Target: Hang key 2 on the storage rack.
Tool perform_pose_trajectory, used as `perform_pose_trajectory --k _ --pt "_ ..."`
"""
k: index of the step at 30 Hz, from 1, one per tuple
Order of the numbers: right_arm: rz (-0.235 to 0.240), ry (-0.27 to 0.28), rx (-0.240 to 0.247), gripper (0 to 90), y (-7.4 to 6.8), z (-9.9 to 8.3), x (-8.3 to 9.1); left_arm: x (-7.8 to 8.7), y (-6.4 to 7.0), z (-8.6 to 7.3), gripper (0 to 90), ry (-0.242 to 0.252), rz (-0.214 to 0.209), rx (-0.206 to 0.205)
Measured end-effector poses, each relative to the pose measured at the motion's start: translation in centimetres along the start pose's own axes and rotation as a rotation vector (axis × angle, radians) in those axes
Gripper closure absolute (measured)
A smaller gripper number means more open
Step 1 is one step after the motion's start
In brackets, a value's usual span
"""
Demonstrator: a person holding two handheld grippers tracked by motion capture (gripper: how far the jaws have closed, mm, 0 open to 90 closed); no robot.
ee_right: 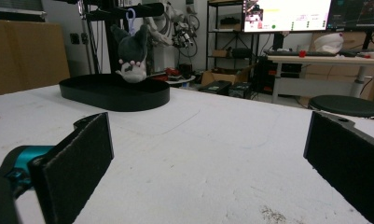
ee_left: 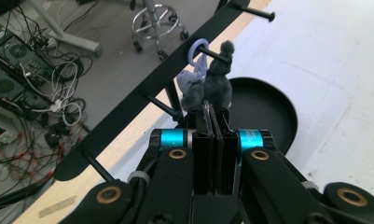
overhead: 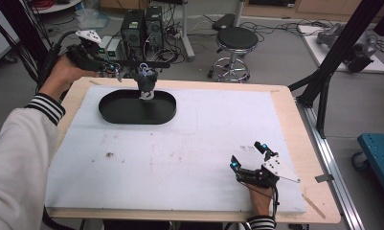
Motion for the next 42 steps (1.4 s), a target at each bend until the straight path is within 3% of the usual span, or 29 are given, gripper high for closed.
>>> perform_pose_trajectory --k 17,27,42 --pt "-0.004 0.002 0.008 0.6 0.0 0.0 0.0 -1.7 -0.2 0.6 88.0 -0.064 -0.024 -0.044" --pt "-0.007 0.005 0.005 0.6 0.0 0.0 0.0 -3.2 -0.6 -0.3 88.0 -0.094 -0.020 -0.031" --pt "-0.007 0.007 0.005 0.6 0.0 0.0 0.0 -3.5 -1.3 -0.7 88.0 -0.089 -0.020 -0.009"
Point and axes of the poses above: each handheld gripper's, and its own axes: x roughly backward along the jaws, z roughly out of its top, y roughly to its right, the point moved 5 cm from there along -x, roughly forward along the jaws, and after that the axes turned 3 degrees about z, right-handed, at the moved point
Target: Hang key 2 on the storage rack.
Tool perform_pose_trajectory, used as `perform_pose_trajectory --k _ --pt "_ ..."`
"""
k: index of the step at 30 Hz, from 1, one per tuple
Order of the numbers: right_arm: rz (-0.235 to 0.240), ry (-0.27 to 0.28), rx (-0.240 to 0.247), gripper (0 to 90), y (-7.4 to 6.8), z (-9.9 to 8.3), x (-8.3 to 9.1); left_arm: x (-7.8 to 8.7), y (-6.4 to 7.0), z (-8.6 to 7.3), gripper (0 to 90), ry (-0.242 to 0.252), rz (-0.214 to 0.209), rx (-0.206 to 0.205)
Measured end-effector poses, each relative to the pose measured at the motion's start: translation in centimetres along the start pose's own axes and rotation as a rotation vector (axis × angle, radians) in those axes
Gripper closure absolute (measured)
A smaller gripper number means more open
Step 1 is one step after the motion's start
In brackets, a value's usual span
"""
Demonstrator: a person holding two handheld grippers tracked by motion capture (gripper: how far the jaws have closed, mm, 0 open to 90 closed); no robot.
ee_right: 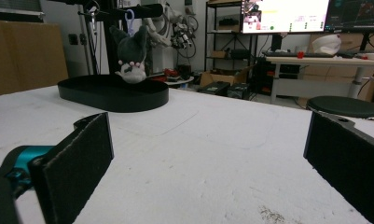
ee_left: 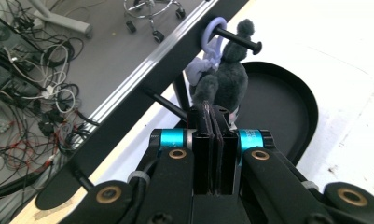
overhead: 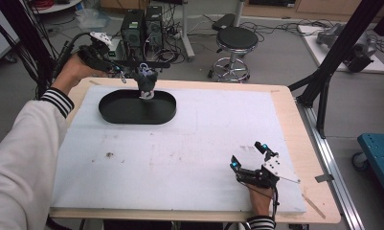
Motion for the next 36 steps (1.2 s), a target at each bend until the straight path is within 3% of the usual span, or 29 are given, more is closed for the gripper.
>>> perform_pose_trajectory --k 30,36 --pt "0.001 0.002 -0.007 0.6 0.1 0.0 0.0 -1.2 -1.5 0.4 87.7 0.016 0.033 0.010" --pt "-0.001 0.003 -0.007 0.6 0.1 0.0 0.0 -1.4 -1.8 0.5 86.6 0.029 0.062 0.019"
Point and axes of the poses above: each handheld gripper's, and its own axes: x roughly backward along the jaws, z roughly out of its top, y roughly to its right, the point moved 5 cm from there along -x, roughly forward along the jaws, and after that the axes turned 3 degrees about z, right-handed, at the moved point
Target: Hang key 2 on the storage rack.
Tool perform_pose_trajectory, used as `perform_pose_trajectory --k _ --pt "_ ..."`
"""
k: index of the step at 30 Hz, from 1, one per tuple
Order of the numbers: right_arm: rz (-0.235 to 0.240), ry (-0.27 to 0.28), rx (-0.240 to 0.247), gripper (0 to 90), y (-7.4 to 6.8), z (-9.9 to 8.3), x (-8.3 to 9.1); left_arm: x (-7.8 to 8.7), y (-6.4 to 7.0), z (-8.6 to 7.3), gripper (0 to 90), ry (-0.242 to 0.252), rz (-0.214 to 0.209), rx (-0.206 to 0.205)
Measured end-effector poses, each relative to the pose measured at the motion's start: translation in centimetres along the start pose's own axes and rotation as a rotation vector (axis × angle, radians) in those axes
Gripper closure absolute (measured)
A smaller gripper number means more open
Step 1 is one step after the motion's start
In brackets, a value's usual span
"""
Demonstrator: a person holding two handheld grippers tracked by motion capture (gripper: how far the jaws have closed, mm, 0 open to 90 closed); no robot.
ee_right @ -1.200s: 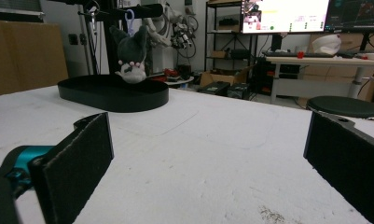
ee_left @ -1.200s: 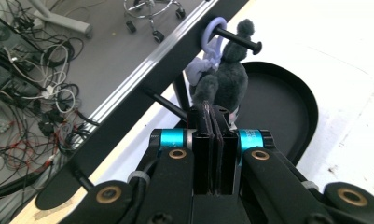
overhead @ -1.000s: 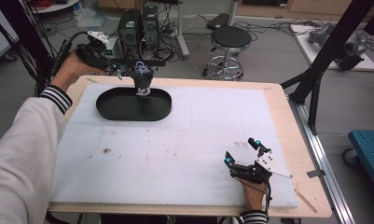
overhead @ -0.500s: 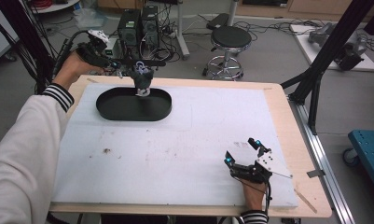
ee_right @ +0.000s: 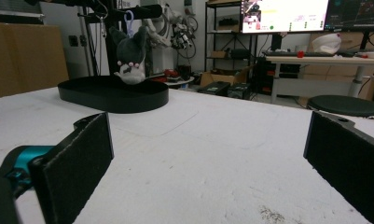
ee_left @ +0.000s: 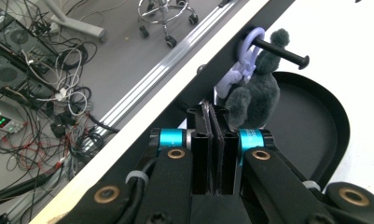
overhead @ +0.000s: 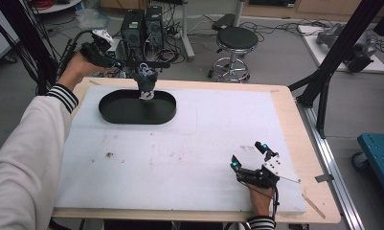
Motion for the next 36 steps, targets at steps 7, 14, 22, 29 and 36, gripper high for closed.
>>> perform_pose_trajectory --k 7,14,22,29,36 --pt "-0.003 -0.002 -0.003 0.6 0.0 0.0 0.0 0.6 -0.4 0.1 58.2 0.051 0.051 0.014" --pt "-0.001 -0.003 -0.004 0.6 -0.1 0.0 0.0 2.1 -0.5 0.2 9.2 0.192 0.174 0.093" --pt "-0.004 -0.004 -0.007 0.6 0.0 0.0 0.0 6.3 1.5 -0.9 1.7 0.372 0.139 0.104" --pt "0.000 -0.010 -0.006 0.6 -0.1 0.0 0.0 9.0 4.2 -3.6 1.7 0.479 0.126 0.125" --pt "0.004 -0.010 0.002 0.6 -0.1 0.0 0.0 10.9 8.0 -7.2 1.7 0.582 0.100 0.139"
Point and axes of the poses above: each handheld gripper's, and its own axes: x roughly backward along the jaws, z roughly out of its top, y roughly to its right, the point moved 5 cm from there along -x, roughly forward along the jaws, and after that the axes turned 3 degrees about z, right-handed, at the moved point
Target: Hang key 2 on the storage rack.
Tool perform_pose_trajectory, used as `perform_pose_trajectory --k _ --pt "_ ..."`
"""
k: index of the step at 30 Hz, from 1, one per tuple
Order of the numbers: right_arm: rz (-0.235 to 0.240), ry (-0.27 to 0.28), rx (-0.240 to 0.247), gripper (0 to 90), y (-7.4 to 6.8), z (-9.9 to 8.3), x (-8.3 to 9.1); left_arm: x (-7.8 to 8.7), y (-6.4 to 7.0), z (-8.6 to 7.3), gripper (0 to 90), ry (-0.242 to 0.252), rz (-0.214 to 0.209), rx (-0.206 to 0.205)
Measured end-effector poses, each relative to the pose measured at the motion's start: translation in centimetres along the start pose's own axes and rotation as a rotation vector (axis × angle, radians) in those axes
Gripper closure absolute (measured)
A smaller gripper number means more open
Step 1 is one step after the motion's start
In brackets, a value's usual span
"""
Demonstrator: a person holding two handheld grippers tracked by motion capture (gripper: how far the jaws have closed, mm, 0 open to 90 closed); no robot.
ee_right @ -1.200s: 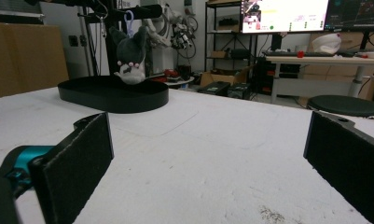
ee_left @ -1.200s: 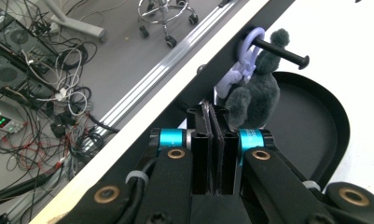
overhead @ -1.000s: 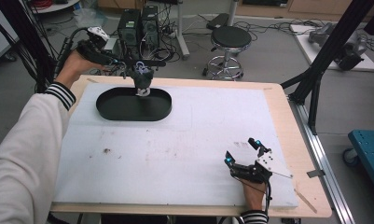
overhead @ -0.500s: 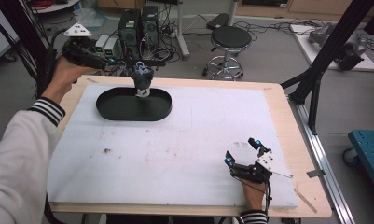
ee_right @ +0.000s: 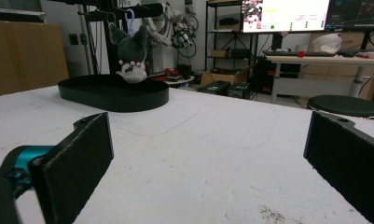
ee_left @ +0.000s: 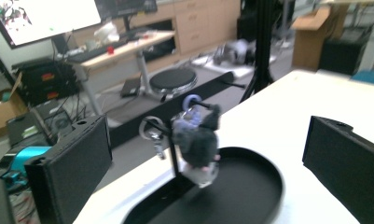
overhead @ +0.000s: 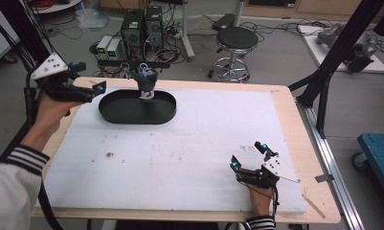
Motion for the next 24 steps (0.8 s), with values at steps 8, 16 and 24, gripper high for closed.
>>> perform_pose_trajectory --k 8,16,24 --pt "-0.002 0.003 0.002 0.6 0.0 0.0 0.0 3.7 4.0 -4.4 1.7 0.065 -0.047 0.003" --pt "-0.002 0.003 0.005 0.6 0.0 0.0 0.0 6.5 6.3 -9.1 1.7 0.125 -0.053 0.013" --pt "-0.004 0.004 0.007 0.6 0.0 0.0 0.0 6.5 7.7 -14.3 1.7 0.119 -0.036 0.054"
Point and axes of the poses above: each handheld gripper's, and its own axes: x roughly backward along the jaws, z roughly out of its top, y roughly to its right, the point moved 5 cm from there along -x, roughly forward along the jaws, and after that the axes turned 3 degrees about z, right-handed, at the moved point
